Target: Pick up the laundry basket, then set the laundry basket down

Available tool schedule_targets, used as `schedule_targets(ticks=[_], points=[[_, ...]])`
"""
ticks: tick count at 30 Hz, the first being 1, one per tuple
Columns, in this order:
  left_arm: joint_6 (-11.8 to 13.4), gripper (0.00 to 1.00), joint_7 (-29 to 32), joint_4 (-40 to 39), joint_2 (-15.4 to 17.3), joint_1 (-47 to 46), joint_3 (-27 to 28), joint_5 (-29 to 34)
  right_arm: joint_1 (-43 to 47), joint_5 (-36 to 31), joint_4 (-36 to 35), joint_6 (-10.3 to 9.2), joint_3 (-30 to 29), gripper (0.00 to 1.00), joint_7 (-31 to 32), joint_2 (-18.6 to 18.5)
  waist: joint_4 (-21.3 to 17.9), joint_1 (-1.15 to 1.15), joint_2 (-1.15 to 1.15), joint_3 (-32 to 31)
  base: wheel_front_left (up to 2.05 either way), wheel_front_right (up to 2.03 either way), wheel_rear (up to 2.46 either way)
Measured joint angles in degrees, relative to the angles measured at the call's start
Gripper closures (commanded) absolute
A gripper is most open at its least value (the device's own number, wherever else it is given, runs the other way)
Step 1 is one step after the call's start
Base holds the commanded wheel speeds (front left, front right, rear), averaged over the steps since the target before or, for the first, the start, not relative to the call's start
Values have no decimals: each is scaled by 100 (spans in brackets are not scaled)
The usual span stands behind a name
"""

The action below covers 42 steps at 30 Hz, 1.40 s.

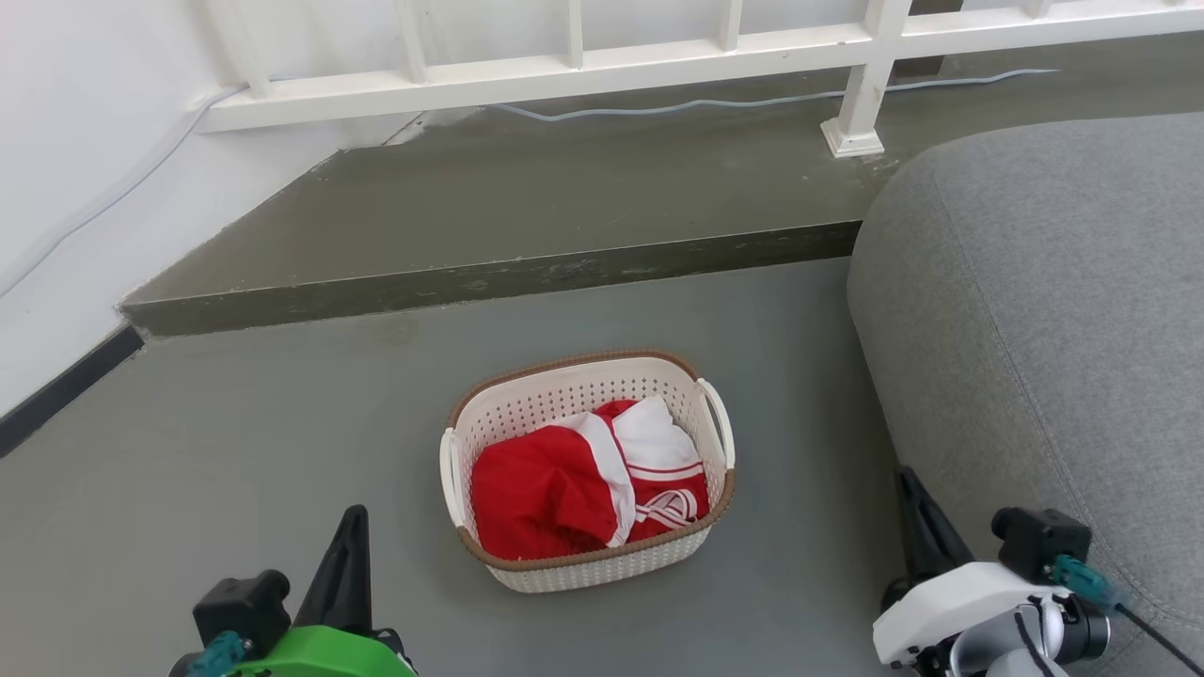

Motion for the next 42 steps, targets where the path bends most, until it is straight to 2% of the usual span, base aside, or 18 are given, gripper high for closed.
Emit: schedule_targets(ticks=[42], points=[[-300,100,727,168,-21,-153,692,-3007,-177,3130,-23,455,-898,100,712,26,-26,0,0,-49,0,0,0]])
